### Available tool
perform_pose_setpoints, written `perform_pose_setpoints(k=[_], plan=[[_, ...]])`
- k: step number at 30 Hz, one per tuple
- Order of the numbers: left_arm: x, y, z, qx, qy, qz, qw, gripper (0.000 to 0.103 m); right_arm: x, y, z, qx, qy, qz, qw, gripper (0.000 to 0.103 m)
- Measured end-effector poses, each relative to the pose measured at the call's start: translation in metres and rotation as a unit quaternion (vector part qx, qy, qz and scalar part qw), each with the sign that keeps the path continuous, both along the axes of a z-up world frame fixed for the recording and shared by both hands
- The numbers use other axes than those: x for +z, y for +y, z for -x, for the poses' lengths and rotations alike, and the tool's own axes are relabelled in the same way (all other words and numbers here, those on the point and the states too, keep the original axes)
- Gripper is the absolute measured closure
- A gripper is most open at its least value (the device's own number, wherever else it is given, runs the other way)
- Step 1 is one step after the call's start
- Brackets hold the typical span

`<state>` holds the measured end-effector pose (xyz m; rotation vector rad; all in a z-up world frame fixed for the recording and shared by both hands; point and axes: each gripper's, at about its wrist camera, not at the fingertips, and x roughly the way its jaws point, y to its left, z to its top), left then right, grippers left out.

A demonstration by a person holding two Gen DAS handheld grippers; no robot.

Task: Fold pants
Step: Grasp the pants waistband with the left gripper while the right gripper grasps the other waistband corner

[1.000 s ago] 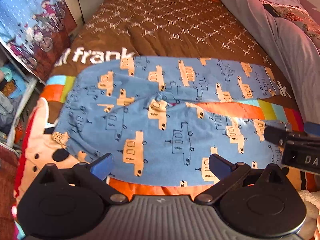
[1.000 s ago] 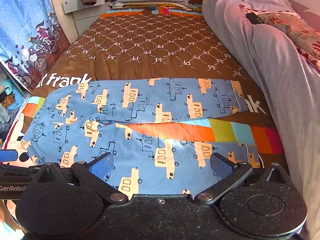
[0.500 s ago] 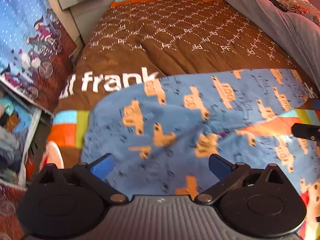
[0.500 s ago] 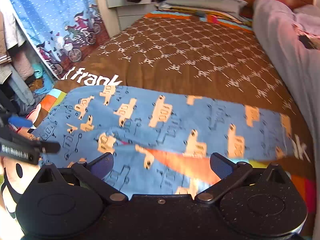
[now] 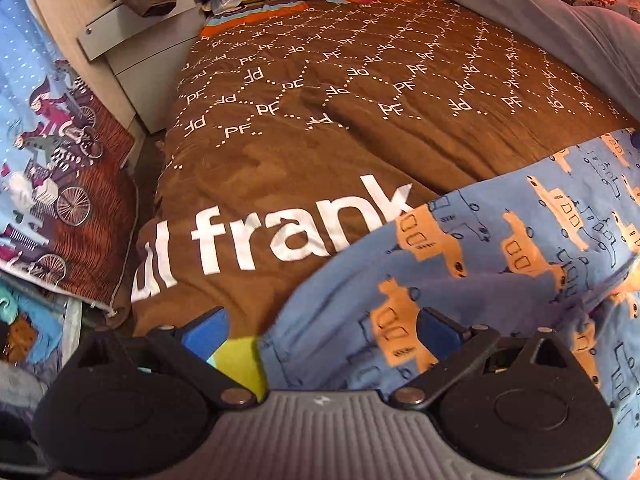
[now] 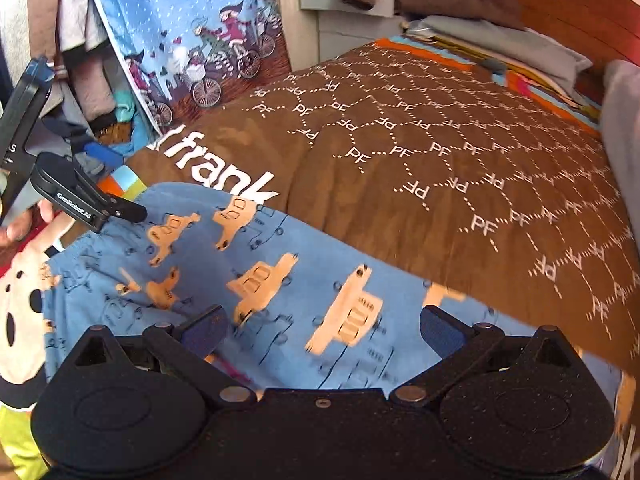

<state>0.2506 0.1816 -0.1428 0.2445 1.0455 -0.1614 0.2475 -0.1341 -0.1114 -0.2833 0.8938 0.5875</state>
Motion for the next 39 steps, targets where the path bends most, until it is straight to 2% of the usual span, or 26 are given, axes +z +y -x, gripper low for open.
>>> perform_pose_setpoints(k=[3, 8, 12, 14, 18, 22, 27, 34, 39], plan=[[-0.005, 0.01, -0.013, -0.01, -0.003, 0.0, 0.9999, 0.003, -0.003, 0.005, -0.02, -0.001, -0.004, 0.015, 1.0, 0.001], [-0.014, 0.02, -0.035, -0.022, 0.001, 0.001, 0.9998, 0.017, -0.013, 0.013, -0.047, 0.008, -0.004, 0.03, 0.999, 0.001], [-0.024, 0.023, -0.049, -0.052, 0.017, 0.002, 0.9985, 0.036, -0.023, 0.02, -0.067, 0.043, 0.02, 0.019, 0.999, 0.003], [-0.028, 0.022, -0.053, -0.071, 0.023, 0.003, 0.9972, 0.041, -0.027, 0.022, -0.077, 0.066, 0.036, 0.008, 0.997, 0.01], [-0.032, 0.021, -0.058, -0.118, 0.035, 0.01, 0.9923, 0.045, -0.033, 0.027, -0.095, 0.108, 0.05, -0.002, 0.993, 0.015], [-0.04, 0.016, -0.064, -0.159, 0.061, 0.018, 0.9852, 0.061, -0.041, 0.031, -0.113, 0.149, 0.072, -0.003, 0.986, 0.025], [-0.047, 0.014, -0.071, -0.18, 0.075, 0.033, 0.9802, 0.062, -0.059, 0.033, -0.135, 0.174, 0.106, 0.004, 0.979, 0.039], [-0.052, 0.014, -0.075, -0.204, 0.102, 0.055, 0.9721, 0.073, -0.077, 0.029, -0.16, 0.199, 0.15, 0.01, 0.968, 0.061], [-0.057, 0.013, -0.076, -0.211, 0.111, 0.055, 0.9696, 0.073, -0.088, 0.026, -0.17, 0.225, 0.175, 0.018, 0.958, 0.063]])
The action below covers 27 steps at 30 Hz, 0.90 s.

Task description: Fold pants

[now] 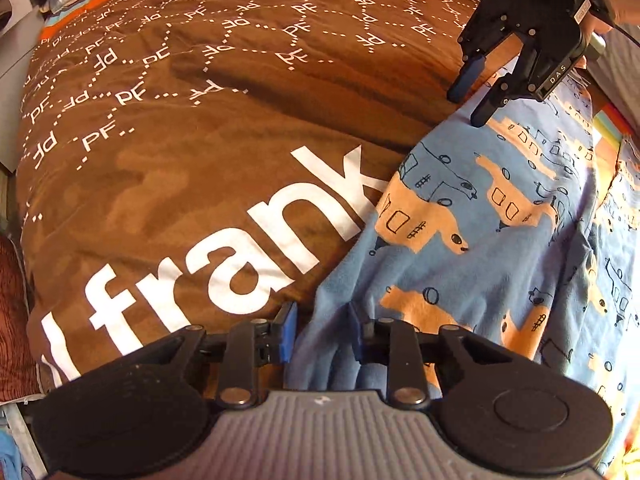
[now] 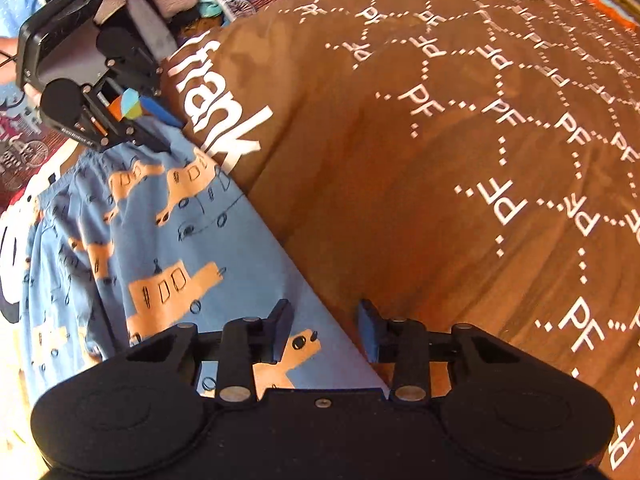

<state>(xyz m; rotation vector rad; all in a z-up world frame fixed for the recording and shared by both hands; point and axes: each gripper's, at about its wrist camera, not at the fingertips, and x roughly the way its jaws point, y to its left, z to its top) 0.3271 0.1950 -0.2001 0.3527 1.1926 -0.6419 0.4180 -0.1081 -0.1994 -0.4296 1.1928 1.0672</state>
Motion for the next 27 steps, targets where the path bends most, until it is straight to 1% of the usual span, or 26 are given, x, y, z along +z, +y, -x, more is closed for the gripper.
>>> perform_pose_setpoints(k=[1, 3, 4, 5, 6, 7, 10, 13, 16, 18, 20, 21, 24, 27], plan=[[0.0, 0.0, 0.0, 0.001, 0.001, 0.002, 1.0, 0.073, -0.001, -0.001, -0.001, 0.005, 0.002, -0.003, 1.0, 0.064], [0.0, 0.001, -0.001, 0.004, 0.001, 0.002, 1.0, 0.073, -0.001, -0.002, -0.002, 0.011, -0.002, 0.001, 1.0, 0.07], [0.0, 0.001, -0.001, 0.006, -0.001, 0.002, 1.0, 0.075, -0.001, -0.001, -0.003, 0.012, -0.006, 0.006, 1.0, 0.085], [0.001, 0.002, -0.001, 0.008, -0.003, 0.0, 1.0, 0.078, -0.001, 0.0, -0.004, 0.013, -0.001, 0.008, 1.0, 0.103], [0.002, 0.002, 0.0, 0.008, -0.007, -0.003, 0.9999, 0.087, -0.001, -0.001, -0.005, 0.014, 0.005, 0.008, 1.0, 0.103], [0.003, 0.002, 0.0, 0.009, -0.011, -0.006, 0.9999, 0.092, -0.001, 0.0, -0.004, 0.018, 0.001, 0.008, 1.0, 0.103], [0.005, 0.003, 0.005, 0.006, -0.02, -0.011, 0.9997, 0.099, 0.002, -0.002, -0.002, 0.018, -0.004, 0.004, 1.0, 0.103], [0.006, 0.007, 0.007, 0.012, -0.023, -0.011, 0.9996, 0.101, 0.007, -0.006, -0.005, 0.004, -0.008, -0.011, 1.0, 0.103], [0.01, 0.01, 0.007, 0.022, -0.029, -0.006, 0.9993, 0.103, 0.009, -0.007, -0.006, 0.005, -0.008, -0.013, 1.0, 0.103], [0.012, 0.012, 0.006, 0.029, -0.036, -0.007, 0.9989, 0.103, 0.013, -0.008, -0.008, -0.001, -0.01, -0.019, 1.0, 0.103], [0.014, 0.015, 0.003, 0.032, -0.034, -0.004, 0.9989, 0.103, 0.015, -0.009, -0.011, -0.01, -0.013, -0.021, 1.0, 0.103], [0.016, 0.016, 0.003, 0.033, -0.039, -0.003, 0.9987, 0.103, 0.016, -0.01, -0.012, -0.008, -0.008, -0.022, 1.0, 0.103], [0.02, 0.019, -0.001, 0.043, -0.048, -0.004, 0.9979, 0.103, 0.021, -0.01, -0.013, -0.004, -0.02, -0.024, 1.0, 0.103], [0.02, 0.022, -0.009, 0.06, -0.06, -0.012, 0.9964, 0.103, 0.024, -0.016, -0.021, -0.034, -0.035, -0.029, 0.998, 0.103]])
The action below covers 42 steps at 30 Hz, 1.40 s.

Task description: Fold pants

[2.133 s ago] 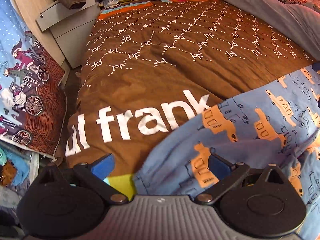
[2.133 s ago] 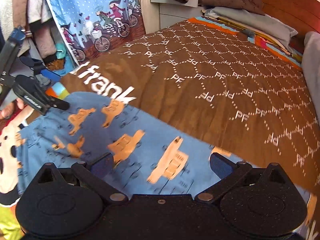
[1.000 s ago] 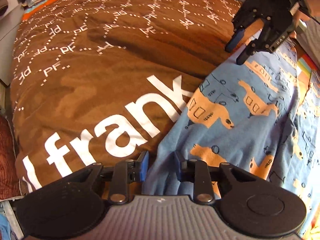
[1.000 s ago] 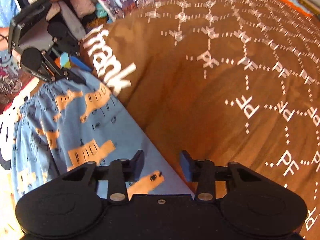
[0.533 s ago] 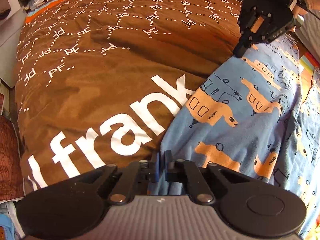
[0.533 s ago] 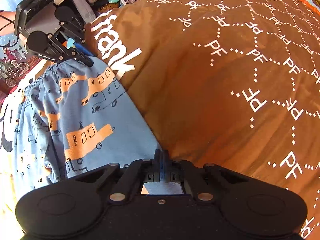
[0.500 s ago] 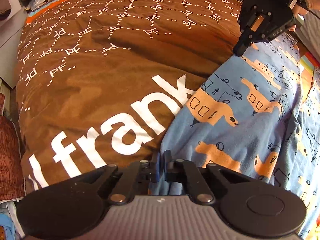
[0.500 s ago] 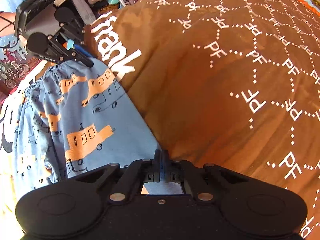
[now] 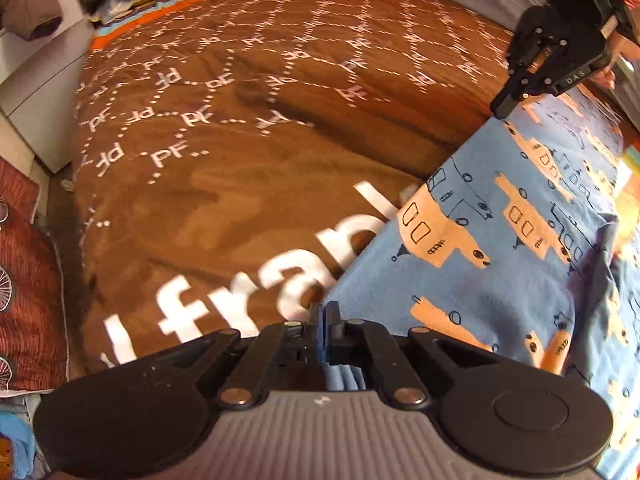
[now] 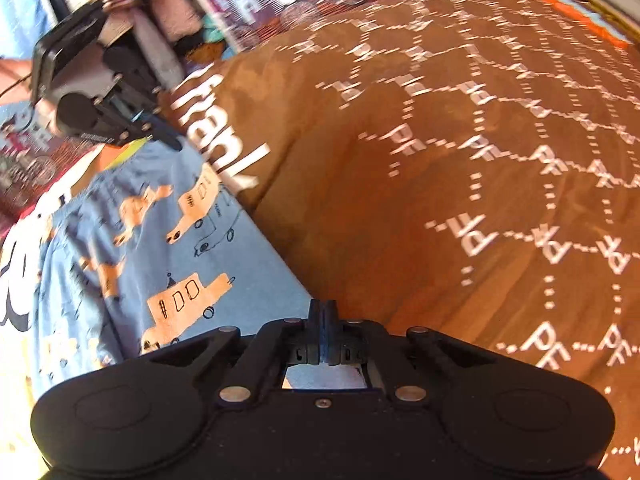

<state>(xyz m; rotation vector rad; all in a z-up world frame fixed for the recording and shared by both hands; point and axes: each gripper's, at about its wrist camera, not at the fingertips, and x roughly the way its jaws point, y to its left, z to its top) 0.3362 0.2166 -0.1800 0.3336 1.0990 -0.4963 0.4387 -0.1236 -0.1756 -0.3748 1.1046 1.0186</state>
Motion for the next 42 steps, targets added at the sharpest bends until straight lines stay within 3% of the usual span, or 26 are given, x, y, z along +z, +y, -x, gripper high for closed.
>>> perform_pose_setpoints(k=[3, 6, 8, 9, 10, 11, 12, 17, 18, 19, 22, 25, 27, 28, 42], plan=[[-0.005, 0.002, -0.009, 0.013, 0.005, -0.004, 0.9999, 0.103, 0.0, 0.0, -0.005, -0.014, -0.008, -0.004, 1.0, 0.103], [-0.011, -0.006, -0.007, 0.005, 0.005, -0.026, 0.9996, 0.1, -0.016, 0.008, -0.003, -0.014, 0.002, 0.025, 1.0, 0.103], [-0.008, -0.009, -0.004, 0.0, 0.004, -0.027, 0.9996, 0.094, -0.02, 0.01, 0.001, -0.017, 0.003, 0.032, 0.999, 0.091], [-0.007, -0.007, -0.003, -0.004, 0.009, -0.024, 0.9997, 0.081, -0.016, 0.008, 0.001, -0.022, 0.001, 0.019, 1.0, 0.087], [-0.005, -0.004, -0.002, -0.008, 0.014, -0.023, 0.9996, 0.064, -0.013, 0.004, 0.001, -0.028, 0.003, 0.006, 1.0, 0.072], [-0.004, -0.001, -0.002, -0.013, 0.019, -0.02, 0.9995, 0.057, -0.01, 0.001, -0.001, -0.031, 0.005, -0.002, 0.999, 0.06], [-0.003, 0.002, -0.001, -0.019, 0.024, -0.02, 0.9993, 0.051, -0.008, -0.003, -0.002, -0.03, 0.005, -0.005, 1.0, 0.058], [-0.006, 0.01, 0.0, -0.022, 0.045, -0.02, 0.9985, 0.052, -0.008, -0.007, -0.008, -0.032, 0.008, 0.013, 0.999, 0.058], [-0.005, 0.009, 0.0, -0.026, 0.048, -0.016, 0.9984, 0.063, -0.01, -0.007, -0.009, -0.031, 0.013, 0.015, 0.999, 0.059], [-0.005, 0.009, 0.0, -0.03, 0.052, -0.012, 0.9981, 0.081, -0.011, -0.007, -0.009, -0.029, 0.017, 0.016, 0.999, 0.059], [-0.006, 0.003, 0.003, -0.051, 0.053, -0.012, 0.9972, 0.093, -0.017, -0.004, -0.007, -0.014, 0.02, 0.028, 0.999, 0.061], [-0.01, 0.0, 0.004, -0.058, 0.051, -0.016, 0.9969, 0.096, -0.025, -0.005, -0.005, -0.003, 0.024, 0.041, 0.999, 0.069], [-0.01, 0.001, 0.003, -0.053, 0.052, -0.011, 0.9971, 0.097, -0.026, -0.008, -0.007, -0.002, 0.032, 0.038, 0.999, 0.099], [-0.009, 0.001, 0.003, -0.053, 0.052, -0.01, 0.9972, 0.098, -0.026, -0.011, -0.008, -0.003, 0.039, 0.035, 0.999, 0.103], [0.021, 0.01, 0.021, -0.033, 0.019, 0.009, 0.9992, 0.1, 0.013, -0.024, 0.022, 0.002, 0.017, -0.012, 1.0, 0.103]])
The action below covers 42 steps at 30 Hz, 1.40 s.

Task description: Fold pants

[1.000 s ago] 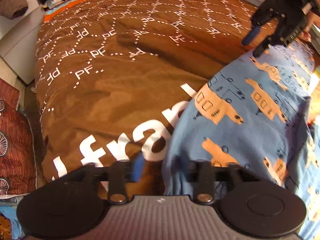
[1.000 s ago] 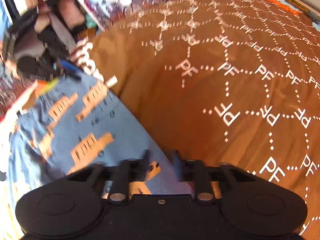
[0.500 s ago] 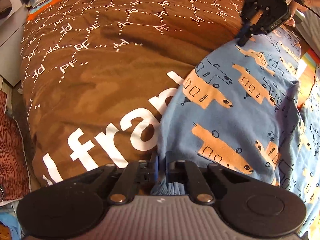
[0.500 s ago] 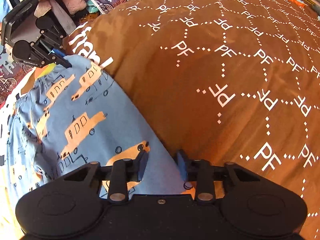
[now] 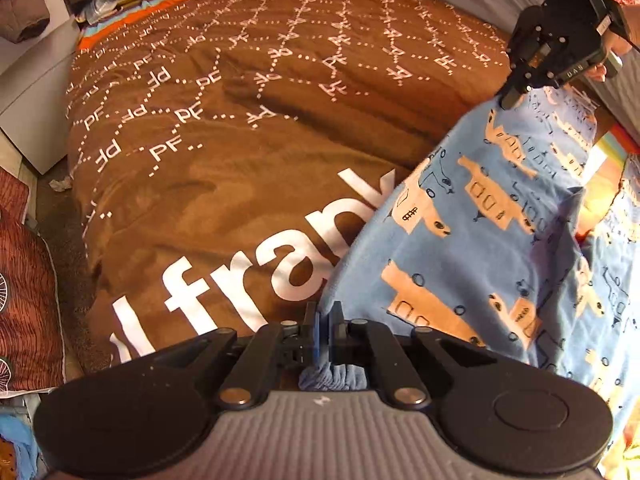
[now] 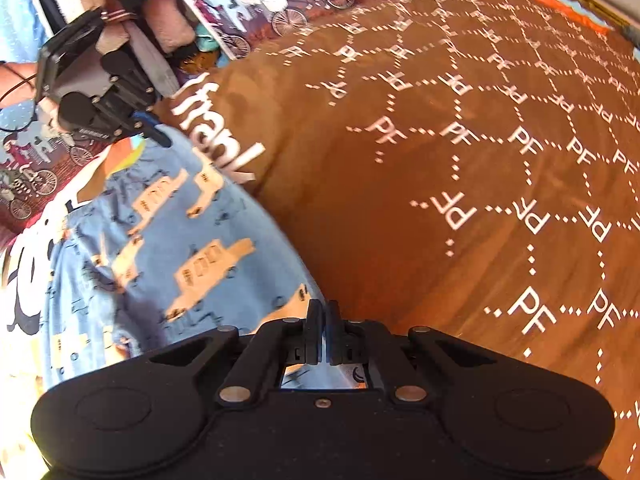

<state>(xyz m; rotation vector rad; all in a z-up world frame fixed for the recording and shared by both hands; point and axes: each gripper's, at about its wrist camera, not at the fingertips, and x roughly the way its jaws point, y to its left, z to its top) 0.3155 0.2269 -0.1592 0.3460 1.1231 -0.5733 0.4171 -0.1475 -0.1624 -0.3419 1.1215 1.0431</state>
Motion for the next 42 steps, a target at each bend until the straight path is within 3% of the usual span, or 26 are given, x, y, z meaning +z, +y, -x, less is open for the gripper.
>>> perform_pose_setpoints(k=[8, 17, 20, 25, 30, 35, 42], plan=[[0.031, -0.007, 0.041, -0.023, -0.022, 0.013, 0.9994, 0.1, 0.027, -0.013, 0.045, 0.005, -0.003, -0.026, 1.0, 0.103], [0.04, -0.021, 0.121, -0.063, -0.002, 0.008, 0.998, 0.1, 0.047, -0.01, 0.136, 0.037, 0.026, -0.051, 0.998, 0.103], [0.032, -0.022, 0.142, -0.073, 0.006, -0.01, 0.9972, 0.1, 0.041, -0.004, 0.166, 0.049, 0.034, -0.042, 0.997, 0.103], [0.012, -0.025, 0.165, -0.089, -0.003, -0.054, 0.9946, 0.1, 0.006, 0.003, 0.206, 0.06, 0.047, -0.004, 0.997, 0.103], [-0.005, -0.034, 0.172, -0.093, -0.015, -0.079, 0.9923, 0.1, -0.026, 0.003, 0.228, 0.025, 0.04, 0.017, 0.999, 0.096], [-0.01, -0.039, 0.169, -0.099, -0.024, -0.094, 0.9903, 0.099, -0.023, 0.011, 0.238, 0.016, 0.02, 0.009, 1.0, 0.075], [-0.016, -0.046, 0.175, -0.124, -0.042, -0.119, 0.9842, 0.095, -0.024, 0.018, 0.242, 0.033, -0.008, 0.027, 0.999, 0.08]])
